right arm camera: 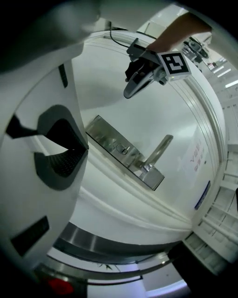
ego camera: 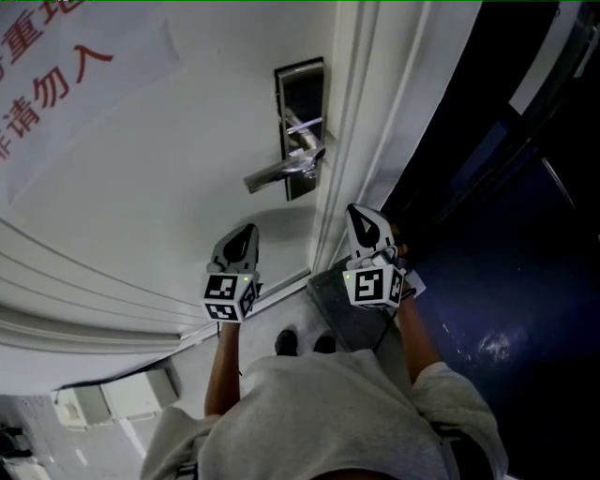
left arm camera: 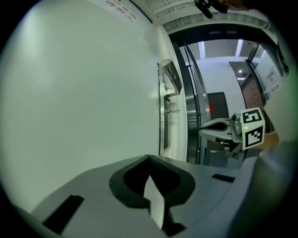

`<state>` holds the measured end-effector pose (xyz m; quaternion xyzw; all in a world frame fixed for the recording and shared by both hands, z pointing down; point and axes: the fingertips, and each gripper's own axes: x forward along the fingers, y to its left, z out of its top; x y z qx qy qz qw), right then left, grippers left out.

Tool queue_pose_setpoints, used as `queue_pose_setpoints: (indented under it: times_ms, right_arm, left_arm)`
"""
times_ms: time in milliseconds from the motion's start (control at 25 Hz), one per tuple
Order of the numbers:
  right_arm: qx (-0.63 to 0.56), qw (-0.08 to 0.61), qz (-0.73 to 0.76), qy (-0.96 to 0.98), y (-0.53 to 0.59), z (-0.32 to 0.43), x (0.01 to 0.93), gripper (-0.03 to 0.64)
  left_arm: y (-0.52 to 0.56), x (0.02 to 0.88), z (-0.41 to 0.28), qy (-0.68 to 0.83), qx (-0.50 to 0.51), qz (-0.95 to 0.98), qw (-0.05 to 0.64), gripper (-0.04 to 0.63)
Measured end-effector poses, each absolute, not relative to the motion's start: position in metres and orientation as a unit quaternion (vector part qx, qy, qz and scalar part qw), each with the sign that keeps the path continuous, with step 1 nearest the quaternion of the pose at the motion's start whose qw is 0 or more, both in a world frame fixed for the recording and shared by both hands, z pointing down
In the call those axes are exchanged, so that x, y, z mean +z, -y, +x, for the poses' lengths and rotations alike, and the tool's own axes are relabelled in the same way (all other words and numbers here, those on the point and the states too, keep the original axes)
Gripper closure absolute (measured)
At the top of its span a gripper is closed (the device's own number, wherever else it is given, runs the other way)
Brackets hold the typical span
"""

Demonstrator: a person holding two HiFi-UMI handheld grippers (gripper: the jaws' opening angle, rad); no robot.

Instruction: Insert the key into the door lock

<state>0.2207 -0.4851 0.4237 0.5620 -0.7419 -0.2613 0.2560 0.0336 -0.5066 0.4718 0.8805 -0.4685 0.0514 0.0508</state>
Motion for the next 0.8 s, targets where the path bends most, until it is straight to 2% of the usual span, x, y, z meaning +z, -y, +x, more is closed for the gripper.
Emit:
queue_pose_setpoints:
  times_ms: [320, 520, 800]
  right_arm:
    - [-0.122, 0.168, 0.63, 0.748, 0.469, 0.265, 0.441, 0.592]
    - [-0.062, 0.139, 0.66, 0.736, 0.459, 0.291, 0.455, 0.594]
    - [-0.039, 0.126, 0.673, 0.727, 0.45, 0.303, 0.462, 0.594]
  left_arm:
    - [0.512, 0.471, 0.045, 0.452, 0.05, 0.889, 0.047, 0.578]
    - [0.516, 0.47, 0.053, 0.445, 0.049, 0.893, 0.045, 0.578]
    - [0.517, 0.473, 0.063, 0.438, 0.048, 0.896, 0.049, 0.578]
